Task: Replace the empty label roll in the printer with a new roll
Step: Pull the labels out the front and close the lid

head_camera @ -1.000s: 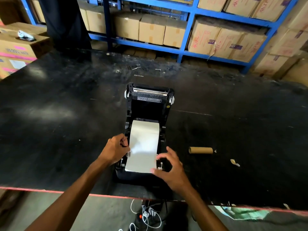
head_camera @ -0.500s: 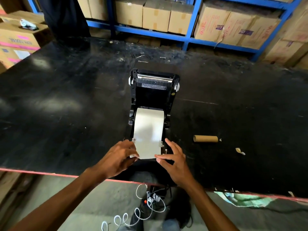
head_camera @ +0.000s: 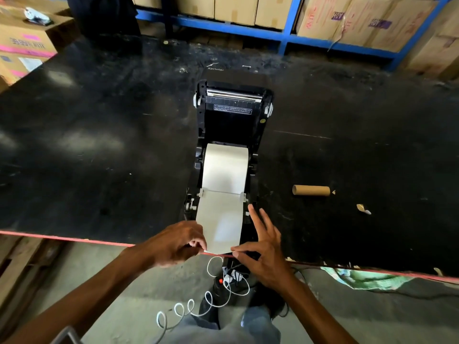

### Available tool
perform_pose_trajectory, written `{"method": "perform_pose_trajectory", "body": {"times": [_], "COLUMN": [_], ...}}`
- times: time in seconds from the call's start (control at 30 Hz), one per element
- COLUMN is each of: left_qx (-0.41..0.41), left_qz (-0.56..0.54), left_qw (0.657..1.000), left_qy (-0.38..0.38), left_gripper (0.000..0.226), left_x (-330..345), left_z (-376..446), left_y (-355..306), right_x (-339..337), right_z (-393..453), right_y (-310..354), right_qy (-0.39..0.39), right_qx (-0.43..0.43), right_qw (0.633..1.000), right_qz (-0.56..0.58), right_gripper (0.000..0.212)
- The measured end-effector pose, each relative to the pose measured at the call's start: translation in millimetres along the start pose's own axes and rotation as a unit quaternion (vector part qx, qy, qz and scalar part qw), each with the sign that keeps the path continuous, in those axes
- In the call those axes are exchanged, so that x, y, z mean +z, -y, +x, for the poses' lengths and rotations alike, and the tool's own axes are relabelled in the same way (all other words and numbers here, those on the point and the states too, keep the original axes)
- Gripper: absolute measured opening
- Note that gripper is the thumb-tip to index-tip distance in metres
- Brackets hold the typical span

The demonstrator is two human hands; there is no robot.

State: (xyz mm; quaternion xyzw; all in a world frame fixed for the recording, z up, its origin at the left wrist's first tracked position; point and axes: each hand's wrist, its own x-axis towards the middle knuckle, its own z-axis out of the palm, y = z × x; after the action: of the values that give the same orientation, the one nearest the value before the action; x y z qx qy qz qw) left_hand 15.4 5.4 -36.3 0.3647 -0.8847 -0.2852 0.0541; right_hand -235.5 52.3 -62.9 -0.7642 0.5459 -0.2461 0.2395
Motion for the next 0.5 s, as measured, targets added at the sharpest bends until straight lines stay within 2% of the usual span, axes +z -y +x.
{"method": "perform_pose_trajectory", "body": {"times": [0.1,0.17,0.2,0.23,0.3,0.33,0.37,0.43,0.5], "left_qx": [-0.005,-0.013,-0.030,-0.054,-0.112,-0.150,-0.198,-0.302,-0.373], "left_qz": [-0.006,-0.013,-0.034,-0.065,-0.107,-0.113,-0.125,-0.209,-0.340], "left_qw": [1.000,1.000,0.998,0.991,0.944,0.913,0.889,0.858,0.814], "left_qy": [0.022,0.009,-0.032,-0.104,-0.292,-0.361,-0.394,-0.360,-0.289], "left_gripper": [0.016,0.015,0.016,0.016,0.017,0.018,0.023,0.040,0.051], "left_x": [1.5,0.1,-1.3,-3.1,-9.4,-12.3,-15.2,-20.4,-23.5], "left_z": [-0.4,-1.1,-3.1,-4.6,-6.2,-5.5,-3.8,2.6,9.5], "left_y": [0.6,-2.3,-4.4,-4.7,-4.2,-1.3,1.6,9.1,12.6], "right_x": [0.5,-5.1,-10.1,-18.1,-39.5,-53.4,-68.7,-98.2,-123.3], "right_z": [-2.5,-3.2,-2.1,2.7,28.1,48.4,72.1,124.1,171.7], "right_y": [1.9,3.7,5.2,8.6,16.5,21.8,27.5,41.5,57.0], "right_qy": [0.002,0.002,-0.001,-0.011,-0.064,-0.103,-0.143,-0.208,-0.223], "right_qx": [-0.005,-0.004,-0.002,0.004,0.019,0.020,0.016,-0.007,-0.010], "right_qw": [1.000,1.000,1.000,0.999,0.995,0.991,0.986,0.976,0.974], "right_qz": [-0.001,0.012,0.022,0.037,0.073,0.083,0.082,0.067,0.031], "right_gripper": [0.018,0.018,0.020,0.022,0.024,0.027,0.029,0.031,0.042]}}
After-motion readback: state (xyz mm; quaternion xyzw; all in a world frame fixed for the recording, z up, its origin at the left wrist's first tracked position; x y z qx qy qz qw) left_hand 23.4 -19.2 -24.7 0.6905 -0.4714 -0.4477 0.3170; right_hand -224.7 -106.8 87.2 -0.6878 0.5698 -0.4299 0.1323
